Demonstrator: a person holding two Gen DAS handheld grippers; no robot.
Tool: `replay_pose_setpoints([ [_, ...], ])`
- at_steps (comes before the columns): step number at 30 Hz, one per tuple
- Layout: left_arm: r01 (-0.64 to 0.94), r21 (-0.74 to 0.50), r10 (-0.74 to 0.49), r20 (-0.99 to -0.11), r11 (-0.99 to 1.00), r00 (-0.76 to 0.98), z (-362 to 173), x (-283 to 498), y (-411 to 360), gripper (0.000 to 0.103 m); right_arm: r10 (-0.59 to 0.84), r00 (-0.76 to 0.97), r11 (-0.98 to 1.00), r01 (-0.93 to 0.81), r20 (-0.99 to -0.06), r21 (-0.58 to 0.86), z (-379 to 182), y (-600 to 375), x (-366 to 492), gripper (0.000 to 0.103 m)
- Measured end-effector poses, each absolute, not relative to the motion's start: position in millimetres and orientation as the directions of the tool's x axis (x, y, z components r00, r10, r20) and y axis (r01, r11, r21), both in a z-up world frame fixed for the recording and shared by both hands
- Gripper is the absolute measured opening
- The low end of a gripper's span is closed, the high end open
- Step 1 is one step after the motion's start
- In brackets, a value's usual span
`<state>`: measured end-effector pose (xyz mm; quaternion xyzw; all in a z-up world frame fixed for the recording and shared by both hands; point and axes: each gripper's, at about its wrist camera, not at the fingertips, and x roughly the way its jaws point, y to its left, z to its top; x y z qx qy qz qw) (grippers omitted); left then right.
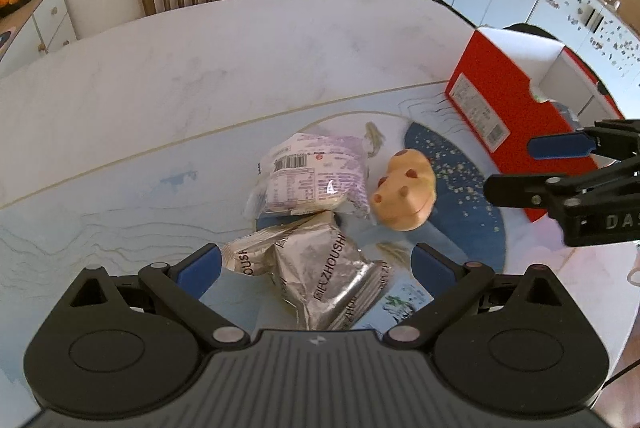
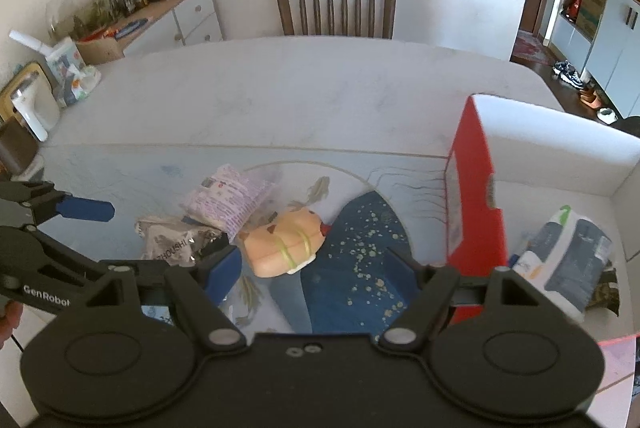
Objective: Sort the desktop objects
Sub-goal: 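Grasp the silver foil bag with the left gripper while the right grasps the peach squishy toy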
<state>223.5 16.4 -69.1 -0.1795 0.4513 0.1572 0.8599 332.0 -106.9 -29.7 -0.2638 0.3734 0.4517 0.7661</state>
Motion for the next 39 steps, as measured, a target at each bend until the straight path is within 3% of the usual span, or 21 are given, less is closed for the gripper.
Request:
replay_pose_setpoints([
  [21,-0.415,-0.117,0.118,-0.859,0.902,0.498,-99.8,250.8,28.3,0.102,0.394,0.265,0.420,-0.904,-0.880,-0.084,-83.2,-45.9,338.9,0.078],
  [39,-0.411,-0.232,0.026,-0.845,0.882,0.534,-116.8,251.2,39.3,0.098,0.396,0.204,0.419,-0.908,-0.895,-0.021,-94.3,-41.9,350.9,0.072],
])
